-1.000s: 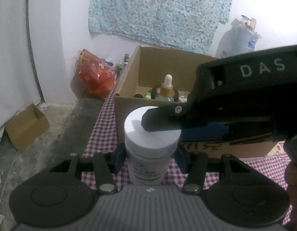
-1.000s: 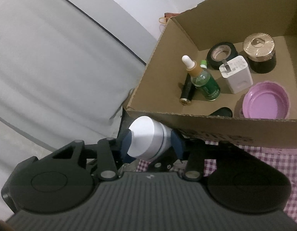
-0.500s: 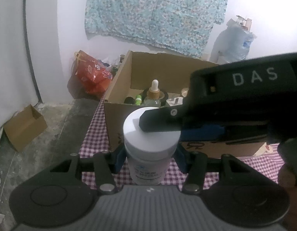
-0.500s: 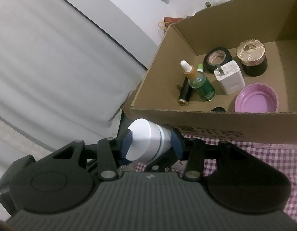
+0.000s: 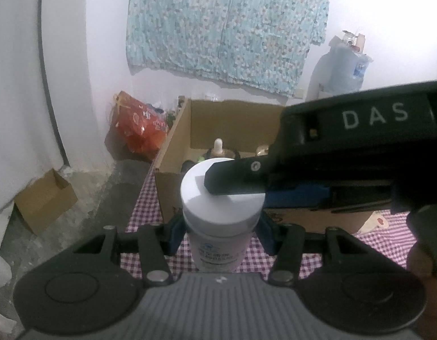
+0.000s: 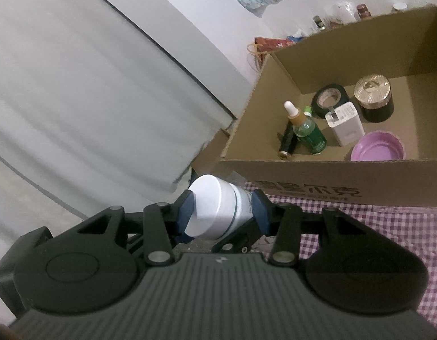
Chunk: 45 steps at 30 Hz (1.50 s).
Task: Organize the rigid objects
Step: 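Lower the white pill bottle into the box and open the right gripper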
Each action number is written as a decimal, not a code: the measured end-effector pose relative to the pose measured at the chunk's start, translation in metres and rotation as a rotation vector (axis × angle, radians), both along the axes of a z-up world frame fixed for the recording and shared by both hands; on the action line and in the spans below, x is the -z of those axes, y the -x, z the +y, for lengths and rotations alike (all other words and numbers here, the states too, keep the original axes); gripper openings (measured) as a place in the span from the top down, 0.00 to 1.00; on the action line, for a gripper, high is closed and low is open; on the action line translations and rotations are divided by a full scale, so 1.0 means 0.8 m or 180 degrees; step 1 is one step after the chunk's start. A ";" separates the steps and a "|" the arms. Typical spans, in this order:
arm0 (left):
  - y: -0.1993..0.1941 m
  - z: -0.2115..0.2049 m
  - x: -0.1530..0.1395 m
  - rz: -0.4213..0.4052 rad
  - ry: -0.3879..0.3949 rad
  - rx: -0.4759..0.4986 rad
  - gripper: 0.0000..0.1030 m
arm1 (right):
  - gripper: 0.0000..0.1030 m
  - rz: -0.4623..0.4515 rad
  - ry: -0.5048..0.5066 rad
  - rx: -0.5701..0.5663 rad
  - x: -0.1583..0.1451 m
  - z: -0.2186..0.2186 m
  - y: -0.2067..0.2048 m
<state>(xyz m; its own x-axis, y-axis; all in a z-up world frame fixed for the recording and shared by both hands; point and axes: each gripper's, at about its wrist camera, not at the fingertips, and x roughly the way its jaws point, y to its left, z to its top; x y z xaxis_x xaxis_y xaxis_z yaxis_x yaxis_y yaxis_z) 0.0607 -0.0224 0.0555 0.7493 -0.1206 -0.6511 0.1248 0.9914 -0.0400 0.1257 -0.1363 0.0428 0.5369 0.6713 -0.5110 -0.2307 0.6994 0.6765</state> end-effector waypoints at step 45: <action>-0.216 -0.198 0.066 0.0593 0.0076 0.0880 0.47 | 0.50 0.0045 0.0368 0.0601 0.042 -0.217 -0.138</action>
<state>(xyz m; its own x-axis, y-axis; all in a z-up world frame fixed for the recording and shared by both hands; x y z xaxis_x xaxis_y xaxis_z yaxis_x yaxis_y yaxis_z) 0.2338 -0.1809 0.0024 0.5543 -0.3196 -0.7685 0.3774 0.9195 -0.1102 0.2364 -0.3097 0.0090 0.6399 0.4960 -0.5870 -0.0794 0.8024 0.5915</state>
